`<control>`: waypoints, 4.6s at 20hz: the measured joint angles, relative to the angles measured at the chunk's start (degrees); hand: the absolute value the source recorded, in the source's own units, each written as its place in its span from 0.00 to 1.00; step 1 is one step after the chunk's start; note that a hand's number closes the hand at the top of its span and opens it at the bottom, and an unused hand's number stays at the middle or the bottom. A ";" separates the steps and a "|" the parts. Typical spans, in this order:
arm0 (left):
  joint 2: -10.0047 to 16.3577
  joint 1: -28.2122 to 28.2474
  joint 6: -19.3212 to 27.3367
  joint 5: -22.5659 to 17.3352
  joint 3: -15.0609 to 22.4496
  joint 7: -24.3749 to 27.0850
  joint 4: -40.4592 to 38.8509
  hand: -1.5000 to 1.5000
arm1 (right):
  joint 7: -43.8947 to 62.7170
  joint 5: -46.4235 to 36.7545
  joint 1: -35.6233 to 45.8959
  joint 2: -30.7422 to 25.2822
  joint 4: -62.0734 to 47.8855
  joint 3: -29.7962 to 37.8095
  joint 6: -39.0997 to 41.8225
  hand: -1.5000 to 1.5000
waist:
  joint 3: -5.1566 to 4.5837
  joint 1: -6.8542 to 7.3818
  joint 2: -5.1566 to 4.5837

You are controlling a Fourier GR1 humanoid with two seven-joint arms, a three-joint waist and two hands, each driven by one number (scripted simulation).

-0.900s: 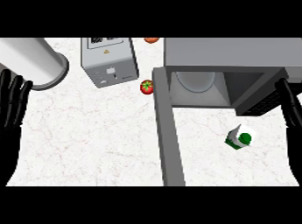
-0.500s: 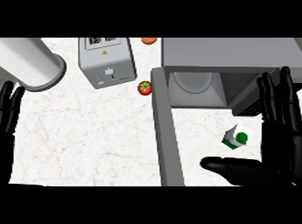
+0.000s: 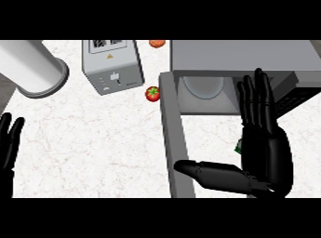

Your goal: Pick up the milk, place it into the microwave and close the microwave

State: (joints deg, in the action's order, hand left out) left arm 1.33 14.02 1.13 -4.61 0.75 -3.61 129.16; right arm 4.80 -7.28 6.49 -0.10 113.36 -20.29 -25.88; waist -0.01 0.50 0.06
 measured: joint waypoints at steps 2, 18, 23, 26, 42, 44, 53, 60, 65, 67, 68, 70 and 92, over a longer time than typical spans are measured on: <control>-0.14 1.29 -0.34 -0.59 -0.04 -0.26 1.36 0.00 | -0.60 -1.06 -0.23 -0.14 -0.44 -0.26 -1.76 0.00 | -0.01 -0.07 0.00; -0.75 12.67 -6.39 -4.67 -2.66 5.82 4.58 0.00 | -4.80 -1.63 -5.48 -0.60 -6.77 5.58 -6.40 0.00 | 0.01 -0.21 0.01; -0.50 14.38 -7.39 -6.32 -3.79 4.68 6.74 0.00 | -10.73 2.77 -8.14 -0.54 -11.06 9.39 -4.66 0.00 | 0.02 -0.22 -0.01; -0.26 15.40 -9.03 -7.87 -5.28 5.37 6.70 0.00 | -15.81 5.78 -9.84 -0.47 -15.04 11.79 -3.53 0.00 | 0.02 -0.18 -0.01; -1.05 19.71 -11.36 -8.16 -4.75 10.58 5.33 0.00 | -33.38 13.76 -13.64 -1.69 -31.55 21.26 5.42 0.00 | 0.02 -0.18 0.00; -1.15 20.13 -11.38 -7.43 -3.63 11.67 4.78 0.00 | -34.85 13.41 -13.65 -1.39 -32.87 21.26 5.64 0.00 | 0.03 -0.19 0.00; -1.10 23.05 -12.36 -8.77 -3.99 11.21 7.49 0.00 | -41.45 13.56 -9.54 -2.63 -42.81 24.14 8.62 0.00 | 0.02 -0.05 0.00; -0.77 21.00 -12.07 -8.29 -4.87 10.56 6.45 0.00 | -44.59 14.23 -4.16 -3.49 -53.33 28.91 6.44 0.00 | 0.03 -0.08 -0.06; -0.91 22.11 -12.77 -8.75 -5.27 11.01 6.93 0.00 | -47.77 14.18 -2.02 -5.31 -61.37 32.51 4.49 0.00 | 0.03 0.05 -0.06; -0.82 21.97 -13.17 -9.44 -6.27 10.41 7.21 0.00 | -50.43 14.54 -0.69 -6.14 -66.08 33.95 5.22 0.00 | 0.04 0.09 -0.08; -0.92 22.83 -13.23 -9.31 -5.65 11.13 7.12 0.00 | -51.92 15.01 -0.46 -6.28 -67.96 34.60 6.03 0.00 | 0.04 0.13 -0.07; -1.07 23.41 -13.29 -9.22 -4.87 11.62 7.15 0.00 | -53.04 16.11 0.50 -7.47 -70.47 35.23 9.76 0.00 | 0.06 0.18 -0.08; -0.90 23.33 -13.82 -10.53 -5.21 12.06 5.42 0.00 | -61.22 16.01 5.34 -5.29 -70.20 32.12 20.67 1.00 | 0.01 -0.10 0.05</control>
State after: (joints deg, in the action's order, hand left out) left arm 0.43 37.35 -12.69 -15.14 -4.46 8.45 134.58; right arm -56.42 8.73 11.84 -5.39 43.16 11.83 -5.21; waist 0.00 0.40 0.11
